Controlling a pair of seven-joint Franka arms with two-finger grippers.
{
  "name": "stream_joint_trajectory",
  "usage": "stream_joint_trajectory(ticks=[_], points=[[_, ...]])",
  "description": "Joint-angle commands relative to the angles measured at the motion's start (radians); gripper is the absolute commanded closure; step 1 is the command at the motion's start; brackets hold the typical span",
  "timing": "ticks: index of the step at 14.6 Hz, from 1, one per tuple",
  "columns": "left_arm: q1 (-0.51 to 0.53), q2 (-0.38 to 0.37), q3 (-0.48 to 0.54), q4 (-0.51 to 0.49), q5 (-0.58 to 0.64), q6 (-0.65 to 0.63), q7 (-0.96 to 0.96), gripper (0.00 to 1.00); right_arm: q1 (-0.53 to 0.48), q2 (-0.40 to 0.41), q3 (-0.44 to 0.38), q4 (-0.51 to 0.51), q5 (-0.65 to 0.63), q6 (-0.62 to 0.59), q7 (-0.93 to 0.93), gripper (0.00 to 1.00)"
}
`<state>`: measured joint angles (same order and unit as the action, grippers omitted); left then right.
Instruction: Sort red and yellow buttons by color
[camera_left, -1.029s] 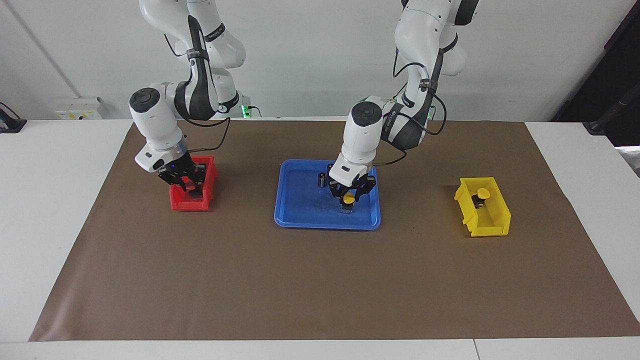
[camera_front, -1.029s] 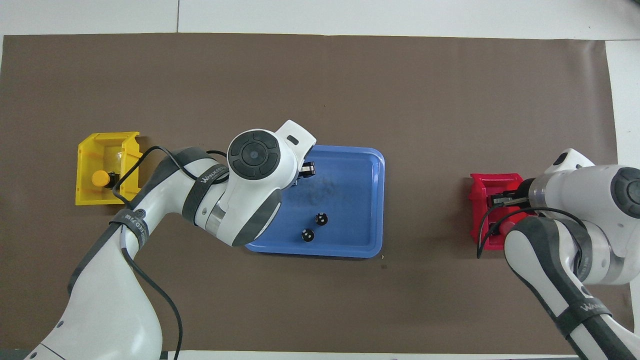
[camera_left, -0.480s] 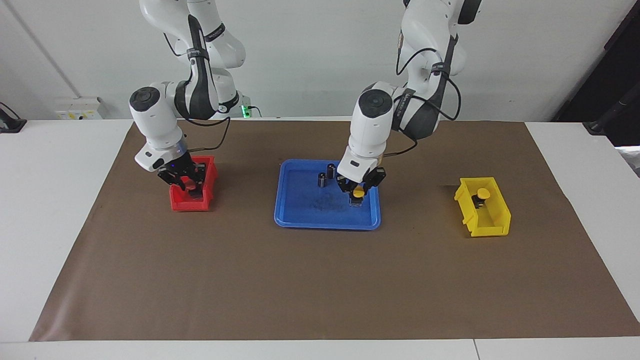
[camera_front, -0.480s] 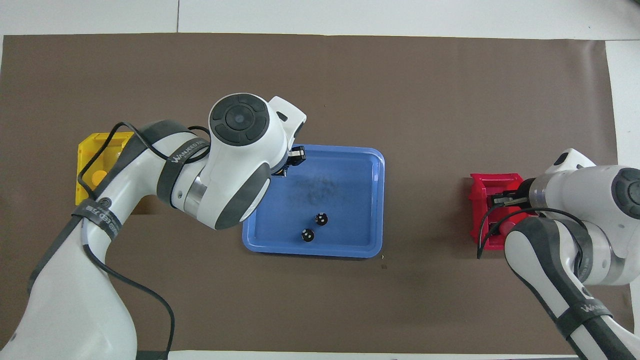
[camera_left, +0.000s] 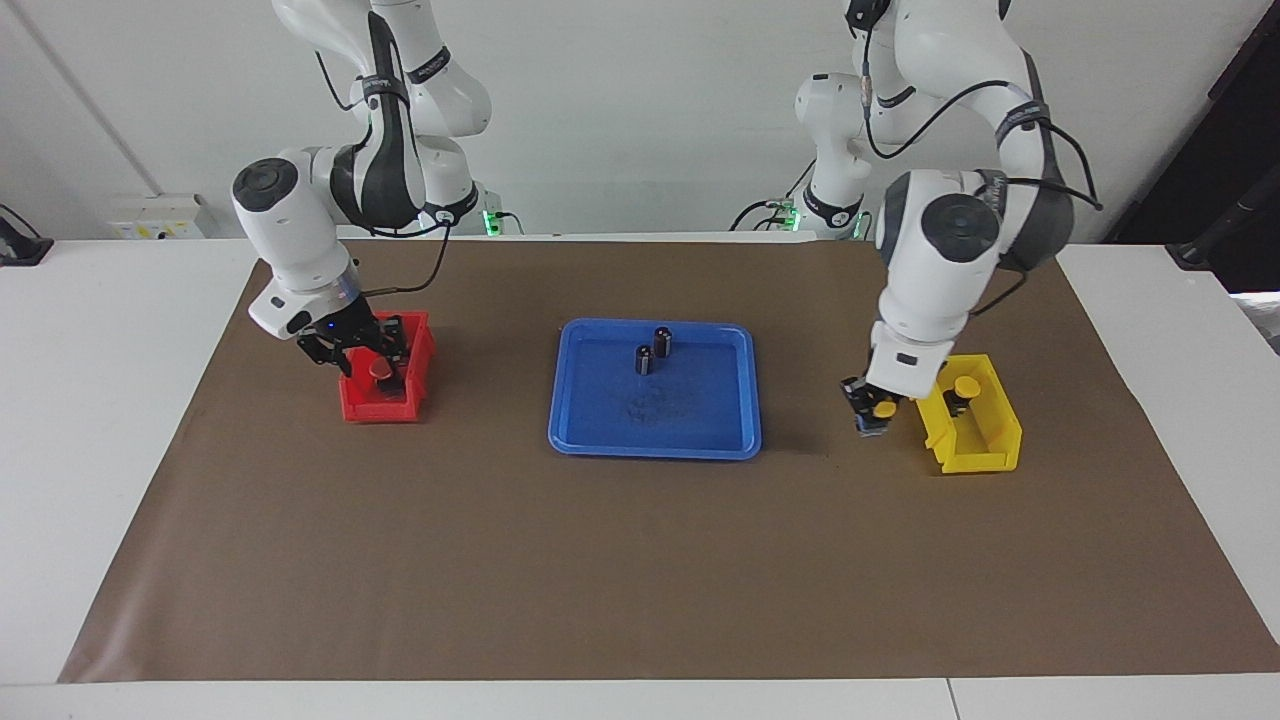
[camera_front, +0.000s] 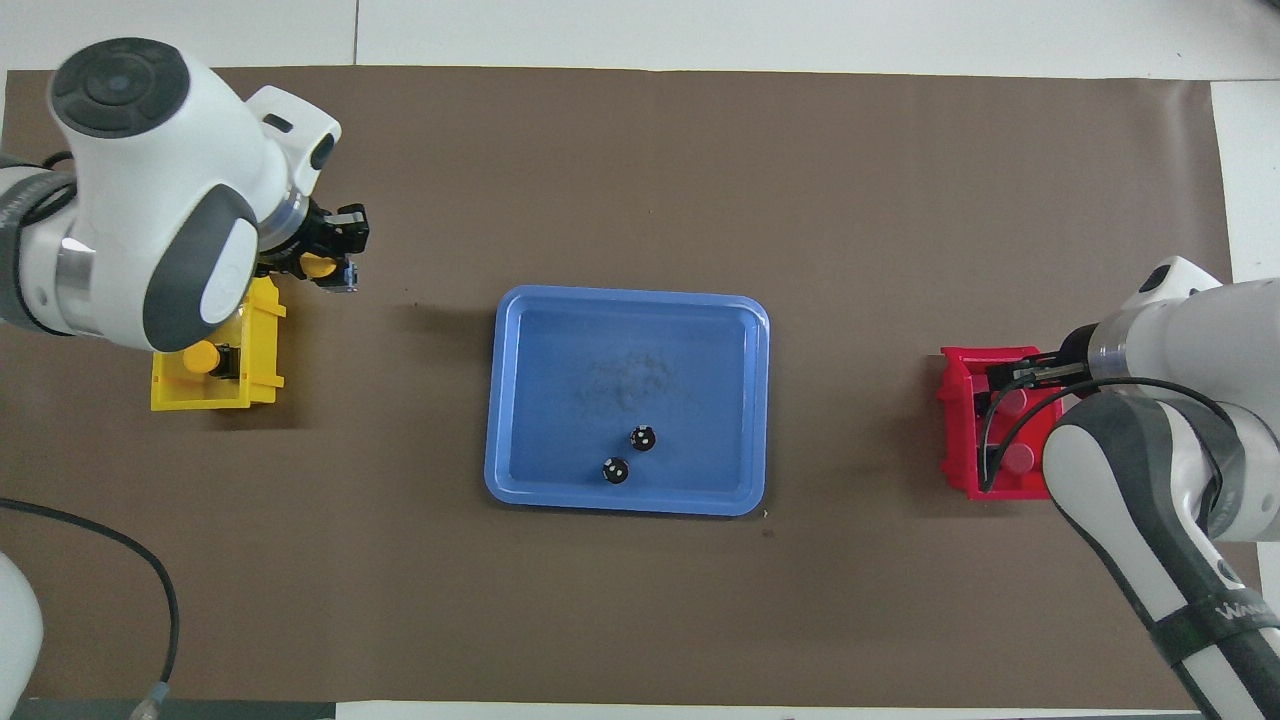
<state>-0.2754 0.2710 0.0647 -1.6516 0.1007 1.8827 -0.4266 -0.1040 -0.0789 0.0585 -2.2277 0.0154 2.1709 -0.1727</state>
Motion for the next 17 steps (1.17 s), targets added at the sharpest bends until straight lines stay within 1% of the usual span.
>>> stream_joint_trajectory(ticks=[1, 2, 4, 7, 8, 9, 11, 13, 15, 17], points=[[0.103, 0.002, -0.011, 0.006, 0.019, 0.012, 0.167, 0.98, -0.009, 0.001, 0.009, 0.182, 0.014, -0.228, -0.022, 0.0], [0.132, 0.004, -0.011, 0.004, 0.019, 0.028, 0.222, 0.98, -0.009, -0.001, 0.009, 0.248, 0.015, -0.308, -0.021, 0.0], [0.174, 0.004, -0.011, -0.016, 0.019, 0.067, 0.268, 0.98, -0.009, -0.015, 0.009, 0.363, 0.014, -0.443, 0.011, 0.0], [0.209, -0.003, -0.011, -0.045, 0.019, 0.099, 0.369, 0.98, -0.016, -0.007, 0.006, 0.537, 0.0, -0.636, 0.03, 0.0], [0.215, -0.004, -0.011, -0.062, 0.017, 0.127, 0.377, 0.98, -0.022, -0.006, 0.003, 0.586, 0.0, -0.689, 0.036, 0.0], [0.225, -0.009, -0.011, -0.082, 0.019, 0.143, 0.385, 0.98, -0.026, -0.002, 0.0, 0.626, -0.003, -0.716, 0.038, 0.0], [0.234, -0.013, -0.011, -0.114, 0.017, 0.161, 0.468, 0.98, -0.054, 0.001, 0.001, 0.66, -0.037, -0.749, 0.038, 0.0], [0.235, -0.032, -0.011, -0.161, 0.014, 0.176, 0.471, 0.98, -0.062, 0.001, 0.001, 0.654, -0.04, -0.741, 0.039, 0.0], [0.237, -0.05, -0.011, -0.215, 0.004, 0.209, 0.465, 0.98, -0.062, -0.001, 0.003, 0.645, -0.032, -0.721, 0.096, 0.0], [0.237, -0.059, -0.012, -0.244, -0.007, 0.245, 0.442, 0.98, -0.059, 0.001, 0.003, 0.648, -0.031, -0.72, 0.114, 0.0]])
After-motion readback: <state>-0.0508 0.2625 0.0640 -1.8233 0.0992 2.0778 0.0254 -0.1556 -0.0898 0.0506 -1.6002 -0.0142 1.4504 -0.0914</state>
